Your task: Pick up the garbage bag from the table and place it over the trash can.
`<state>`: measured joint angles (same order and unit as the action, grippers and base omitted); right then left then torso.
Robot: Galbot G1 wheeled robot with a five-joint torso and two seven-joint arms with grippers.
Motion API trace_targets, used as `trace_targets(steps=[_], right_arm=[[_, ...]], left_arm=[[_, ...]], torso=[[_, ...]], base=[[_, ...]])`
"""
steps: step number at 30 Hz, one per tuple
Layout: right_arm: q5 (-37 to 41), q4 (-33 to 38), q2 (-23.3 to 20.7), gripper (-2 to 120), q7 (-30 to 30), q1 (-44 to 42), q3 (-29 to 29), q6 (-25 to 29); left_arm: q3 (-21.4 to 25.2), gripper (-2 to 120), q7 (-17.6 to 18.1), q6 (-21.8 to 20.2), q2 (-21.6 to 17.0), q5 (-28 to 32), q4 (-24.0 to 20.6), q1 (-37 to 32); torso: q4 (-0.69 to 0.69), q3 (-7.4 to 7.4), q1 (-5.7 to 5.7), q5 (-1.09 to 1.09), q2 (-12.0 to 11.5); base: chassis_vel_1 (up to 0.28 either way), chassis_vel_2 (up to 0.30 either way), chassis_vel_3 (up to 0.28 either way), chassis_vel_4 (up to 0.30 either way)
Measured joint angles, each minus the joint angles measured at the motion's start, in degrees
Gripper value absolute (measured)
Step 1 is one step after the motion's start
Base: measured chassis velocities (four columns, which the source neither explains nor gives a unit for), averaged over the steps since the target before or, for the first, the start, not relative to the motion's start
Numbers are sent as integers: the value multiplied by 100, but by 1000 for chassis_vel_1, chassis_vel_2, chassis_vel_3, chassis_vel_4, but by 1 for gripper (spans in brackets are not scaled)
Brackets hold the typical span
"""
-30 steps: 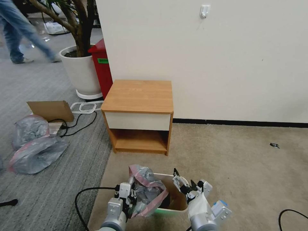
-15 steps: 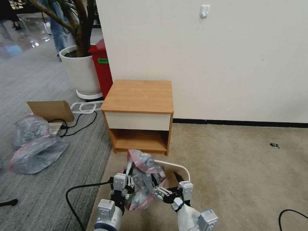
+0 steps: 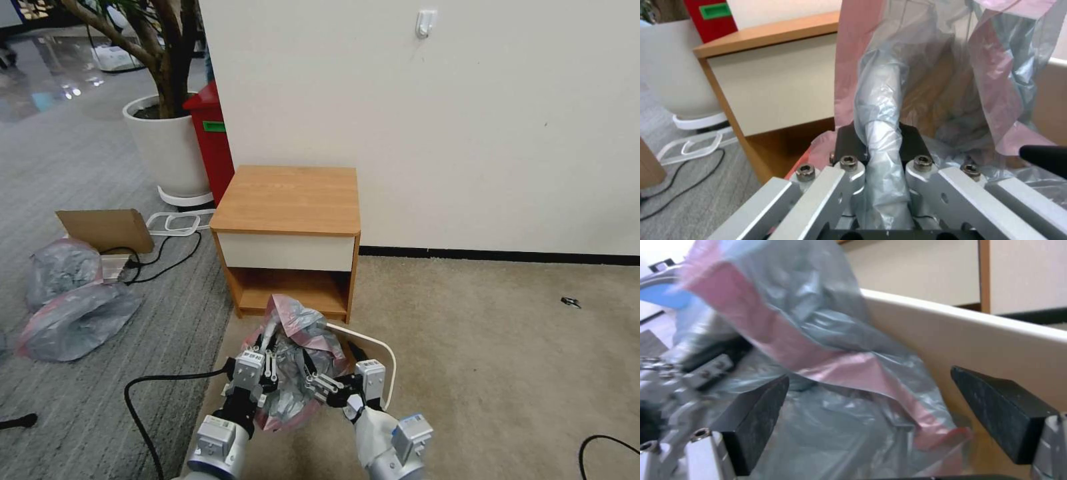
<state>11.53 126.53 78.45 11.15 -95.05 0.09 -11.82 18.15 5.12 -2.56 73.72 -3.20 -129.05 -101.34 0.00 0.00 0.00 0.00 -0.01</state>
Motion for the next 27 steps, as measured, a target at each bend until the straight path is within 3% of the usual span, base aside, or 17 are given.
trace_targets(steps=[9, 13, 15, 18, 27], right_arm=[[475, -35, -51, 85, 319, 340, -150, -480], [661, -60, -73, 66, 355, 474, -196, -637], [678, -66, -79, 64, 360, 503, -204, -647], [787, -113, -188, 48, 366, 699, -210, -688], [1013, -151, -528, 18, 366, 990, -173, -771]], left_arm=[[85, 7, -158, 128, -46, -10, -1, 23], [106, 7, -252, 171, -76, -4, -7, 29], [108, 7, -266, 176, -80, -3, -7, 31], [118, 7, -296, 184, -102, 11, -7, 41], [168, 7, -299, 182, -111, 42, -7, 31]], torso=[[0, 0, 0, 0, 0], [0, 0, 0, 0, 0], [0, 0, 0, 0, 0], [0, 0, 0, 0, 0], [0, 0, 0, 1, 1]], base=[[0, 0, 0, 0], [0, 0, 0, 0], [0, 0, 0, 0], [0, 0, 0, 0], [0, 0, 0, 0]])
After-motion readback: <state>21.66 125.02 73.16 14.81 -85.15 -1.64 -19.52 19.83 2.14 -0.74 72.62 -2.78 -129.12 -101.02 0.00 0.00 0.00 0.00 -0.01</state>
